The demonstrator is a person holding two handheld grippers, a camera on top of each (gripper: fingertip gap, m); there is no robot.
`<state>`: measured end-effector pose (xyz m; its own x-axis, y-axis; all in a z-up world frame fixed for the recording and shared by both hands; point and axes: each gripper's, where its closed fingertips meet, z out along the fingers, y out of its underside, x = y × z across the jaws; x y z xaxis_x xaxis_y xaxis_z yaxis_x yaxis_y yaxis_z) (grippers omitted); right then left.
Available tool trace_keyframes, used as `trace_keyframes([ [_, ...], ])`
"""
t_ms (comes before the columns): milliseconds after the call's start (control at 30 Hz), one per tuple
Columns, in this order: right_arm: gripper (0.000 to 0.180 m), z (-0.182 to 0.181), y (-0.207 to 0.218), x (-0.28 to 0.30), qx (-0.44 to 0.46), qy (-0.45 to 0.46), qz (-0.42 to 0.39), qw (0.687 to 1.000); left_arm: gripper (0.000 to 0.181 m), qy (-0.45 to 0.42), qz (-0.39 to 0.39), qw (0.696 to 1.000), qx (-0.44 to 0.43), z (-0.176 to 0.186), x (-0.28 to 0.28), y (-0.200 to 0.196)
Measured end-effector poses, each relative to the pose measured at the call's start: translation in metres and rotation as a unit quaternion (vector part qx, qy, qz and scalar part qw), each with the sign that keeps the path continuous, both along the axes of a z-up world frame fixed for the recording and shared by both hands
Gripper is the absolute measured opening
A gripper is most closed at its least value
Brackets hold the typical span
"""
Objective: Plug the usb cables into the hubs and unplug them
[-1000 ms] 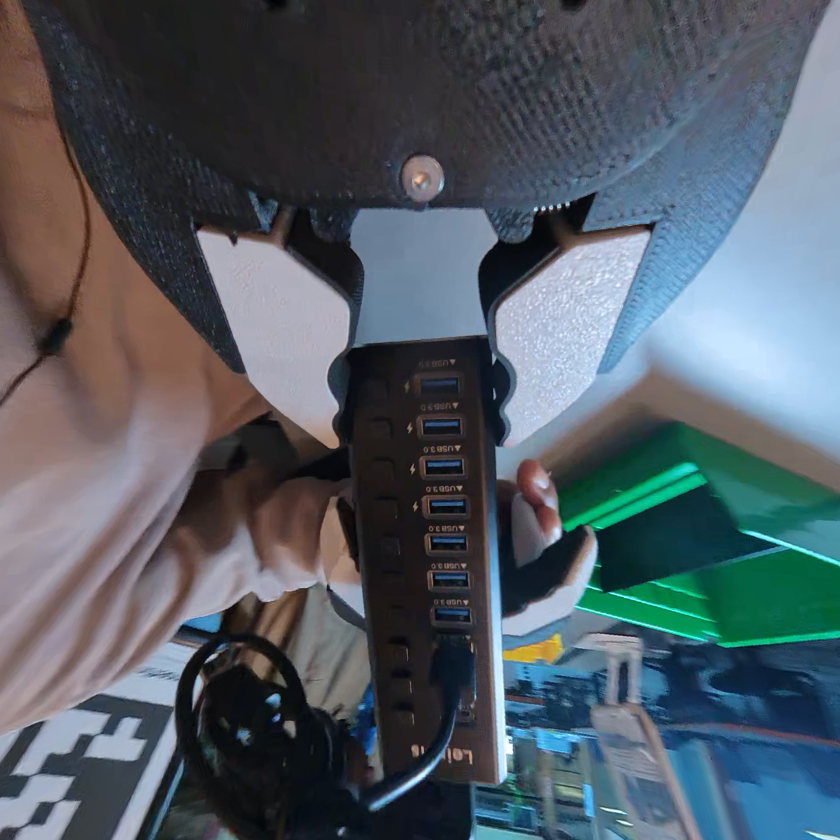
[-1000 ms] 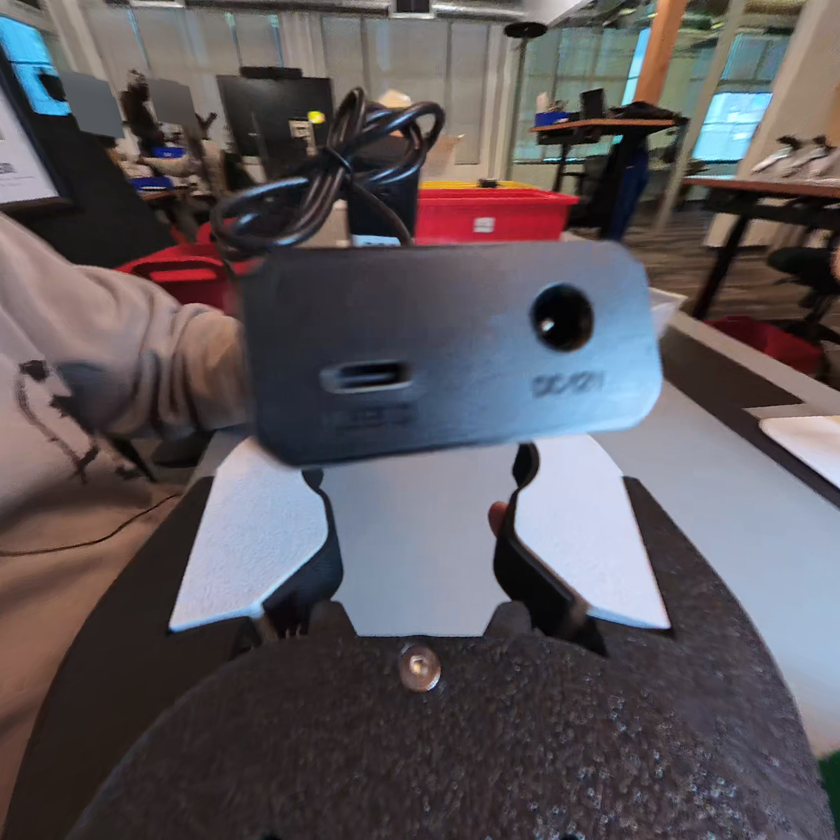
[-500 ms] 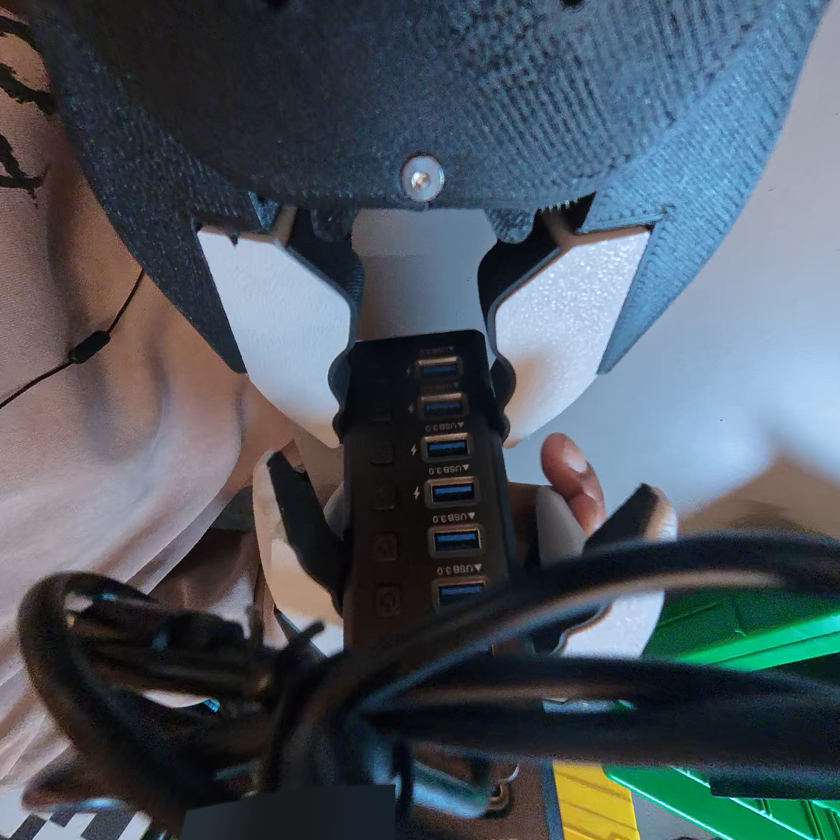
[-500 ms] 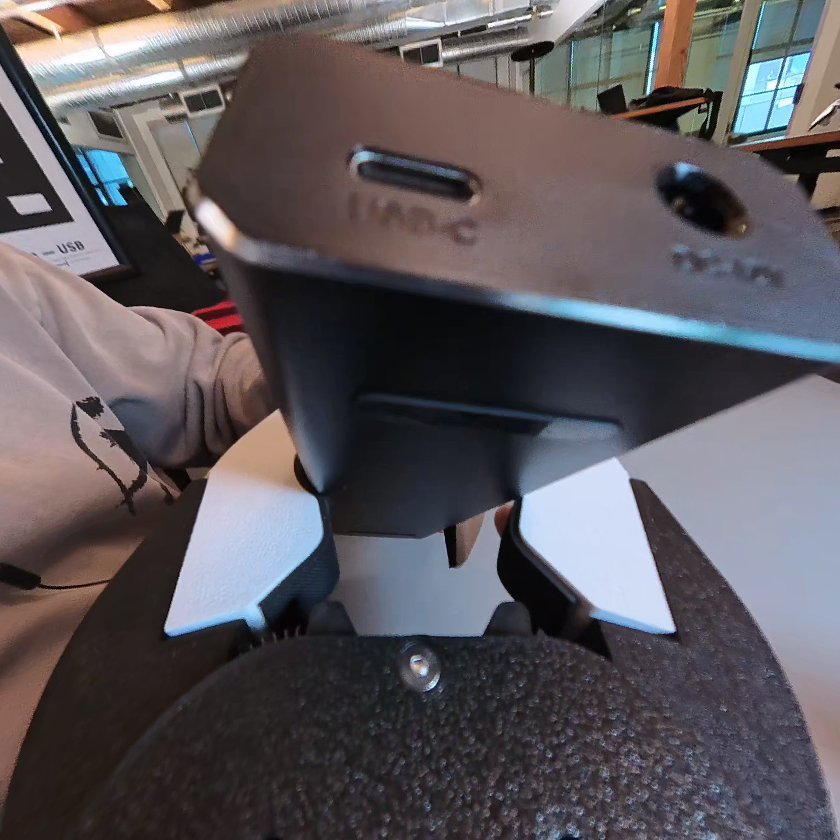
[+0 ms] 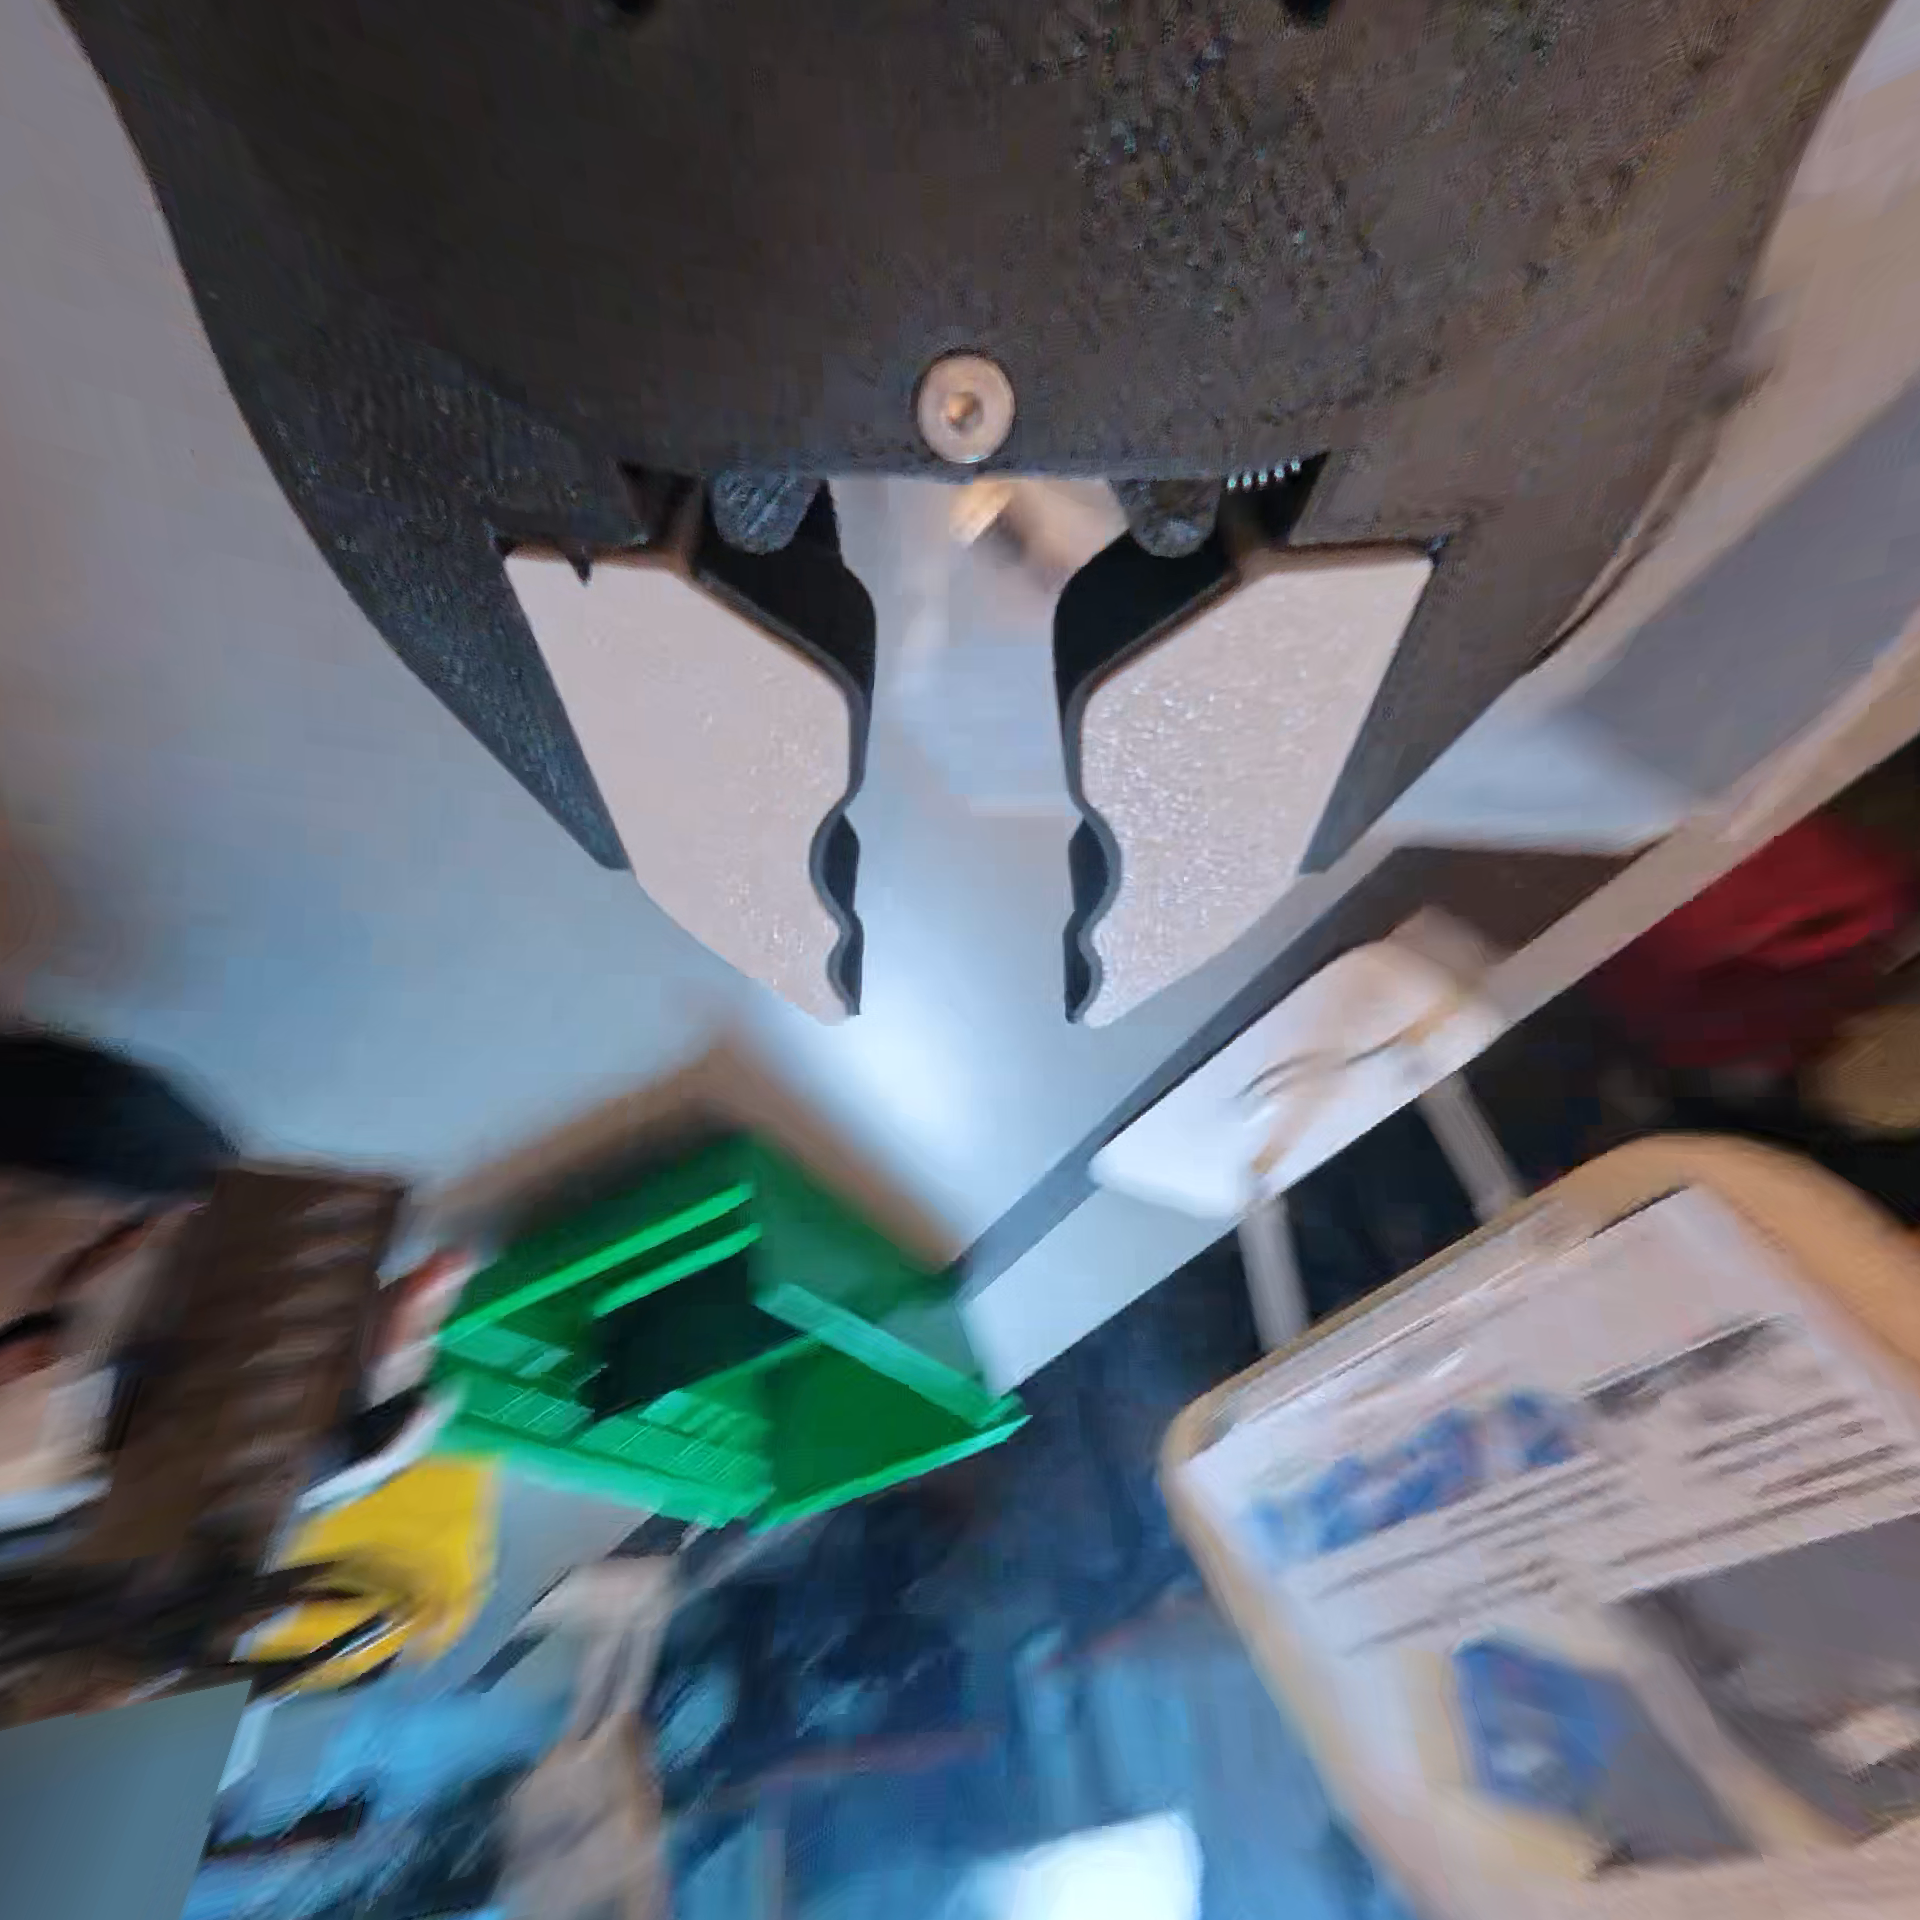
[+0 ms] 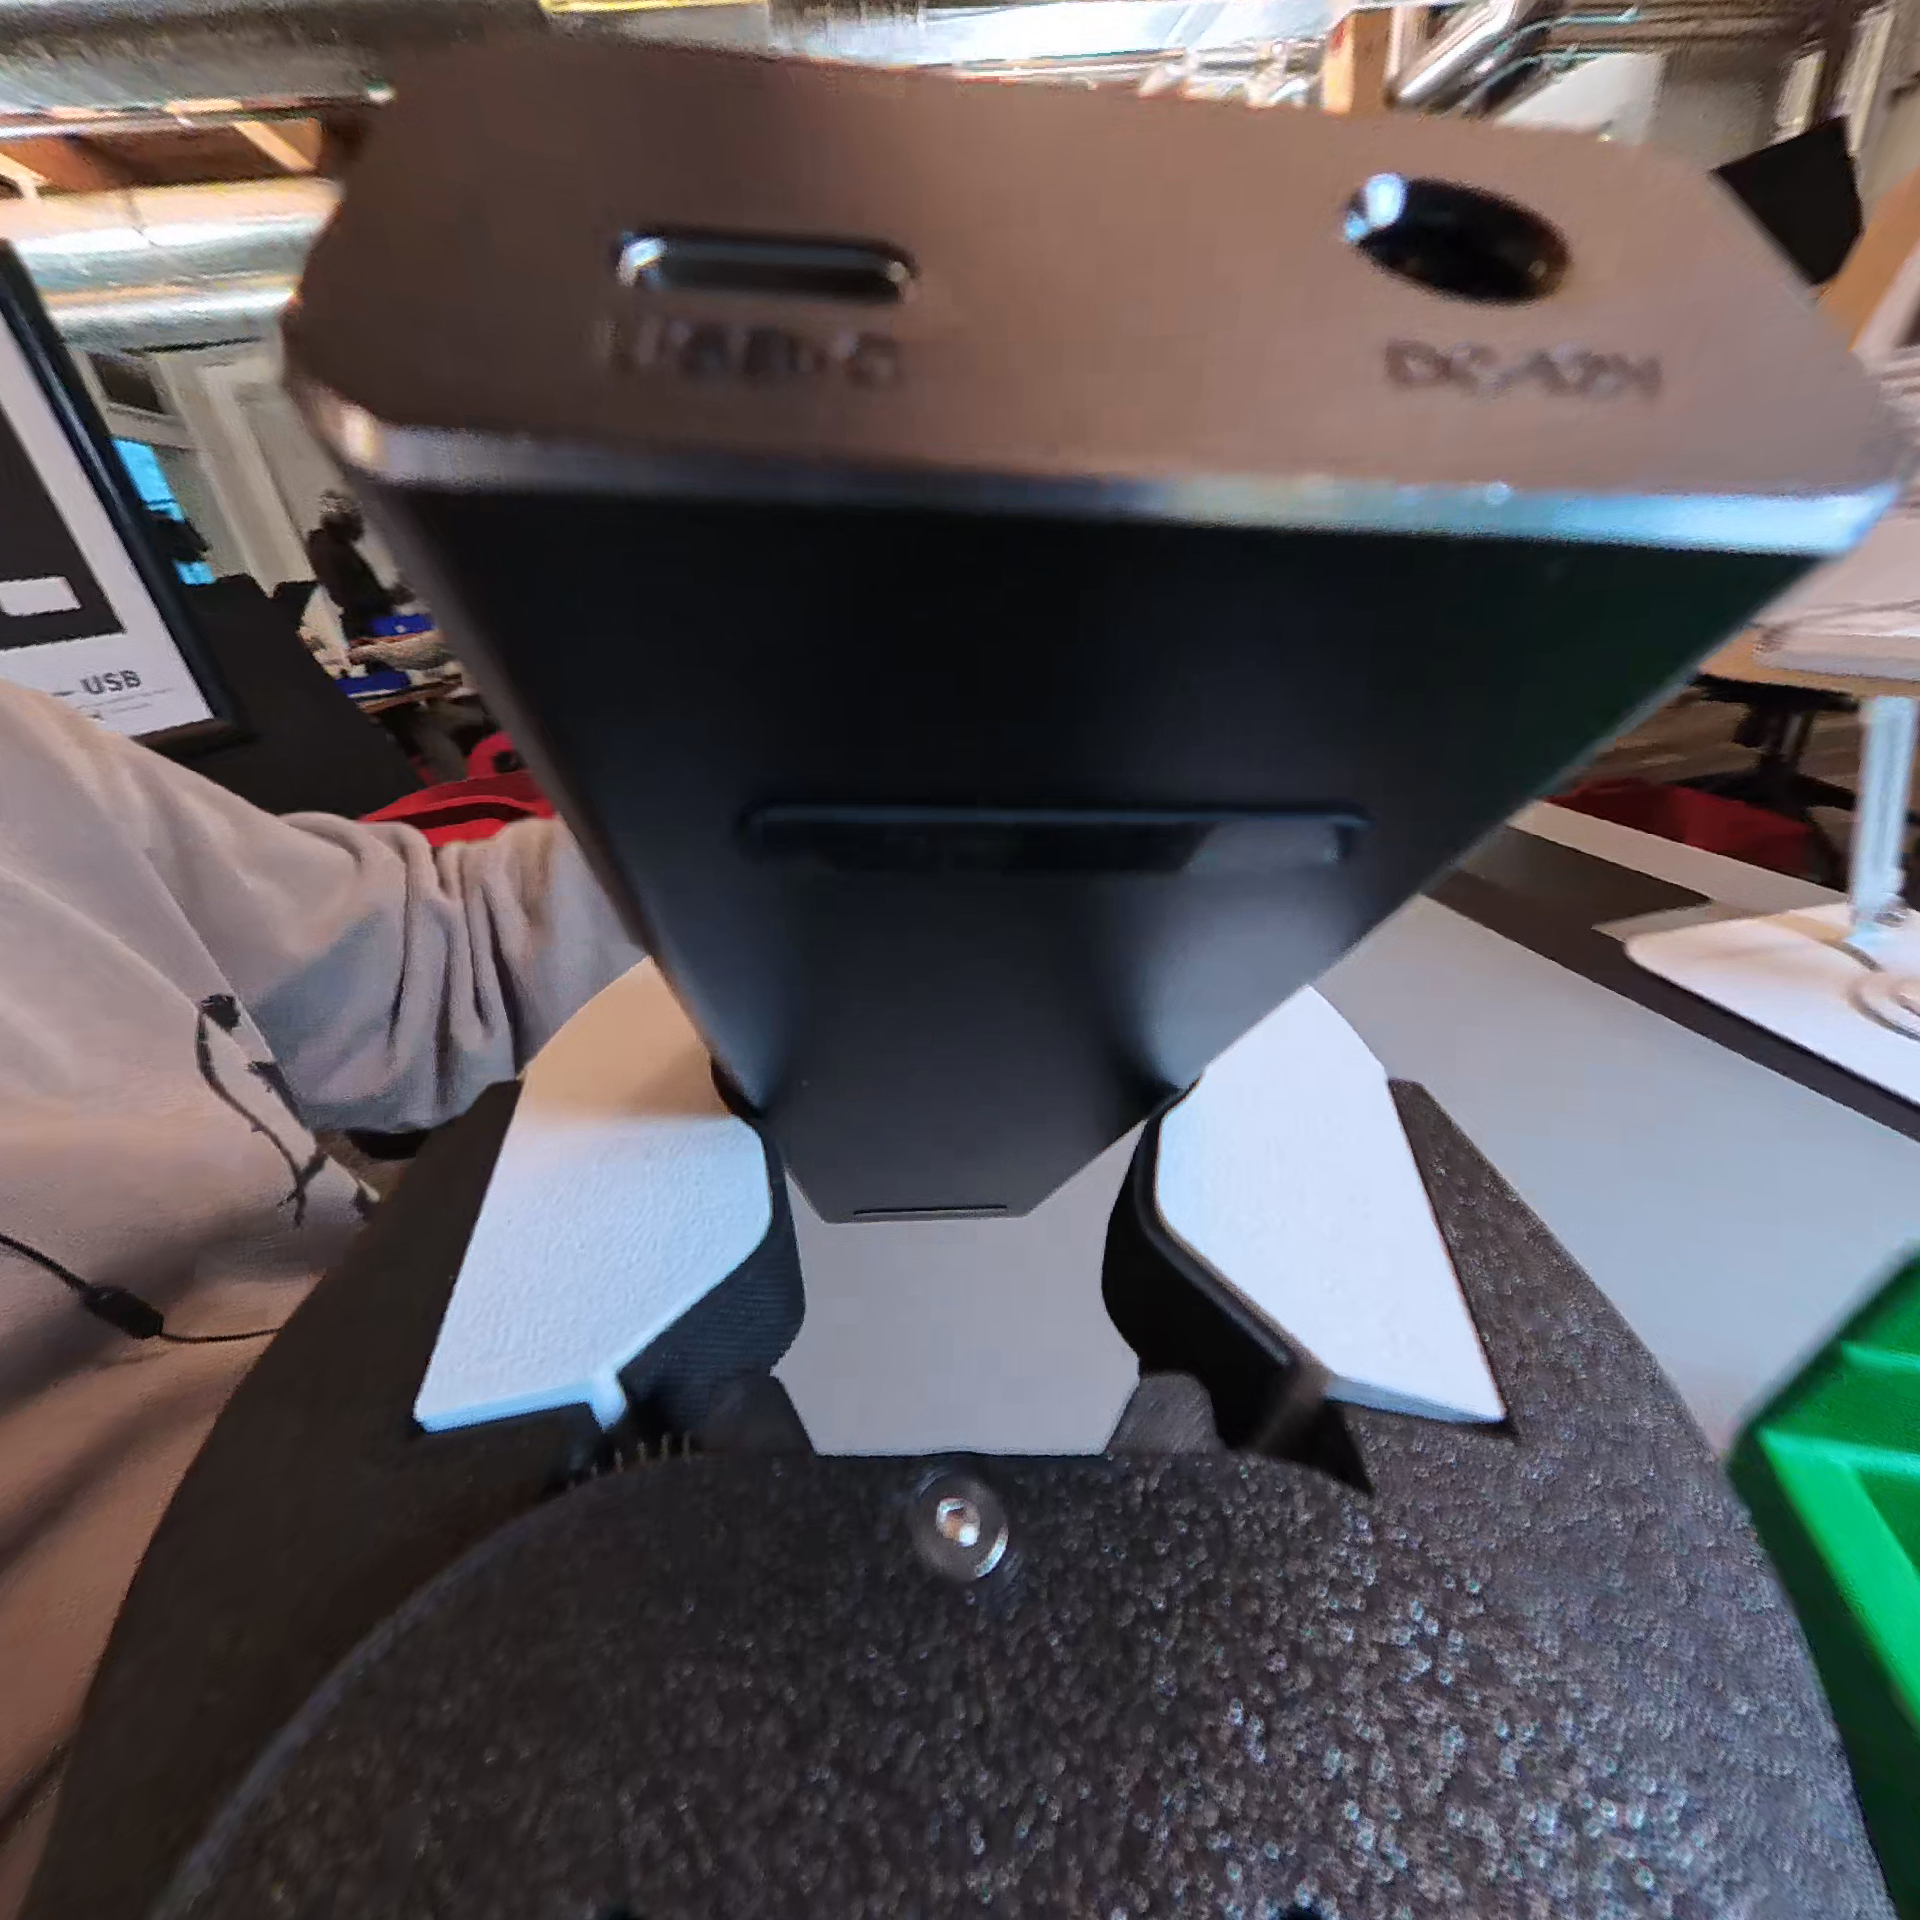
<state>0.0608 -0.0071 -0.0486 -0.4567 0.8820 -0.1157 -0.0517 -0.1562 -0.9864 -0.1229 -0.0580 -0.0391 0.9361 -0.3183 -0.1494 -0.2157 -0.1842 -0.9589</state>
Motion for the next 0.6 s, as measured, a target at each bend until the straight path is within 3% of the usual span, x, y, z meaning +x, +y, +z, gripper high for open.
trace_keyframes([
  [100,0.072,-0.008,0.013,0.008,-0.014,-0.005,-0.011,1.000,0.035,0.070,0.074,0.986,-0.130,-0.023,-0.075,-0.008],
  [200,0.072,-0.011,0.014,0.007,-0.009,-0.010,-0.012,1.000,0.032,0.236,0.049,0.944,-0.224,-0.062,-0.113,-0.006],
  [267,0.072,-0.010,0.014,0.005,-0.001,-0.012,-0.014,1.000,0.030,0.375,0.005,0.886,-0.273,-0.087,-0.128,-0.004],
  [333,0.072,-0.012,0.015,0.004,-0.002,-0.015,-0.019,1.000,0.029,0.459,-0.039,0.830,-0.315,-0.104,-0.134,0.000],
  [433,0.072,-0.018,0.022,0.005,-0.016,-0.025,-0.027,0.999,0.035,0.588,-0.111,0.718,-0.354,-0.117,-0.145,0.008],
  [567,0.072,-0.023,0.032,0.006,-0.041,-0.031,-0.030,0.998,0.038,0.633,-0.214,0.621,-0.410,-0.152,-0.142,0.003],
  [600,0.072,-0.023,0.033,0.007,-0.045,-0.031,-0.030,0.998,0.029,0.647,-0.227,0.596,-0.418,-0.161,-0.146,0.001],
])
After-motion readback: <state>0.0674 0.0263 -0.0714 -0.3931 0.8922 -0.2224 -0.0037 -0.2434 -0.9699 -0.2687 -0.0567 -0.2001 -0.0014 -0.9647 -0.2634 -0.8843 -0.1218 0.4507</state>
